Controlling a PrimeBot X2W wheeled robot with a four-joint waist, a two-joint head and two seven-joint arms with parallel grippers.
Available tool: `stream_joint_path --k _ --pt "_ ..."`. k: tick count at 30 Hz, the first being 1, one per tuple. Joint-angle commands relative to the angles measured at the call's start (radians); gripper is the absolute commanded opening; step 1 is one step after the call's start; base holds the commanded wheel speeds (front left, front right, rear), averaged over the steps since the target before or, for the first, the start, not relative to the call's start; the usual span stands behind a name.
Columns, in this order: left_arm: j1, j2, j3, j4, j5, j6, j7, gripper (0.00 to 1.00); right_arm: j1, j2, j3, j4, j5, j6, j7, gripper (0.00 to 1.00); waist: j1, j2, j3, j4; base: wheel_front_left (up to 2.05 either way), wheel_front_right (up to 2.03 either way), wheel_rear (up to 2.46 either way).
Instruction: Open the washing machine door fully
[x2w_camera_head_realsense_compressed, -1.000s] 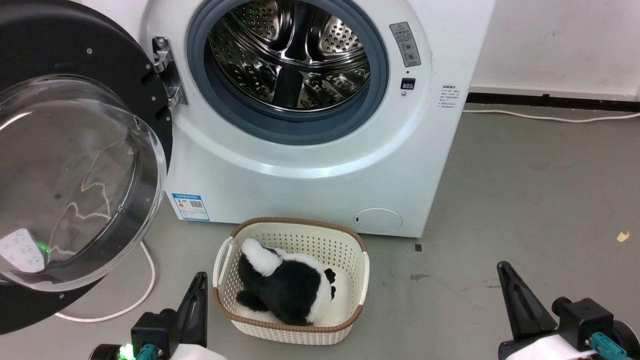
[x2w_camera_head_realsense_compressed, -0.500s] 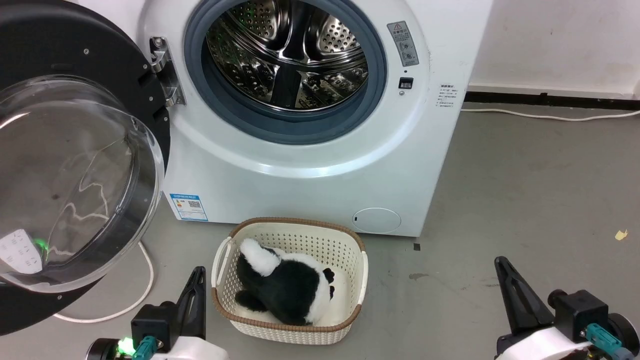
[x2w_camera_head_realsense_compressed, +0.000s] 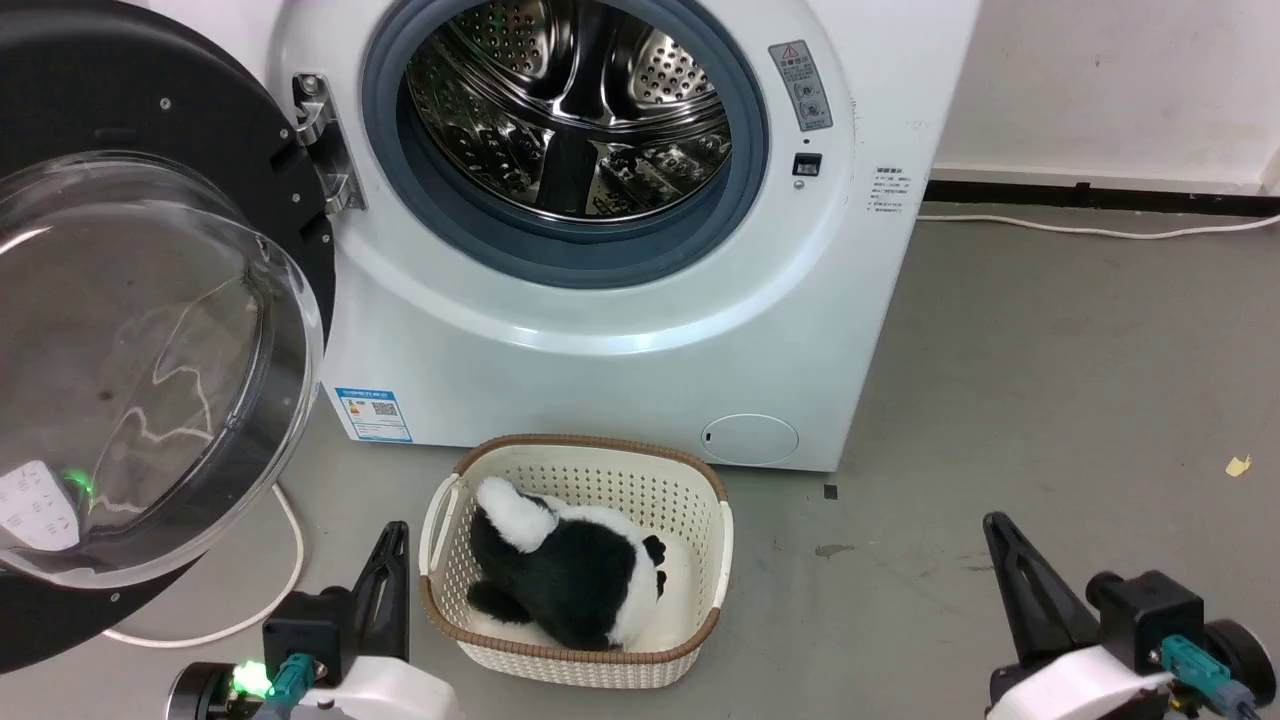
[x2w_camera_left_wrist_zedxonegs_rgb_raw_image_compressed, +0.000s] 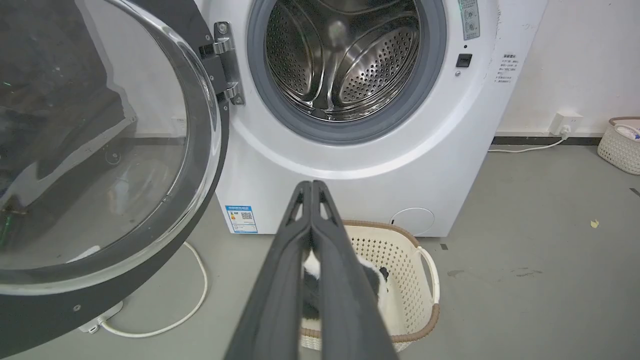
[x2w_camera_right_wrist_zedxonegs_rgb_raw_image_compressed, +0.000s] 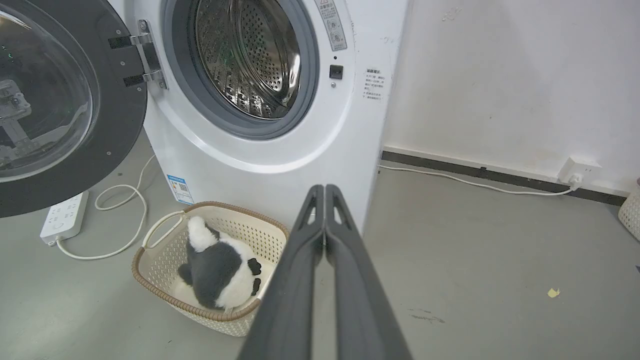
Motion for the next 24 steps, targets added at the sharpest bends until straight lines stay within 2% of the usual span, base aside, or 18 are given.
stream_joint_path --k 1,24 --pt "-0.017 0.0 0.004 -0.005 0.008 0.006 0.007 0.0 -0.022 0.004 0.001 -0.002 -0.008 0.0 0.006 0.0 0.0 0.0 0.0 -0.001 0.0 0.0 0.0" --pt "-0.039 0.0 0.014 -0.014 0.025 0.01 0.052 0.0 -0.042 0.005 0.004 -0.002 -0.029 0.001 0.051 0.0 0.0 0.0 0.002 -0.008 0.0 0.0 0.0"
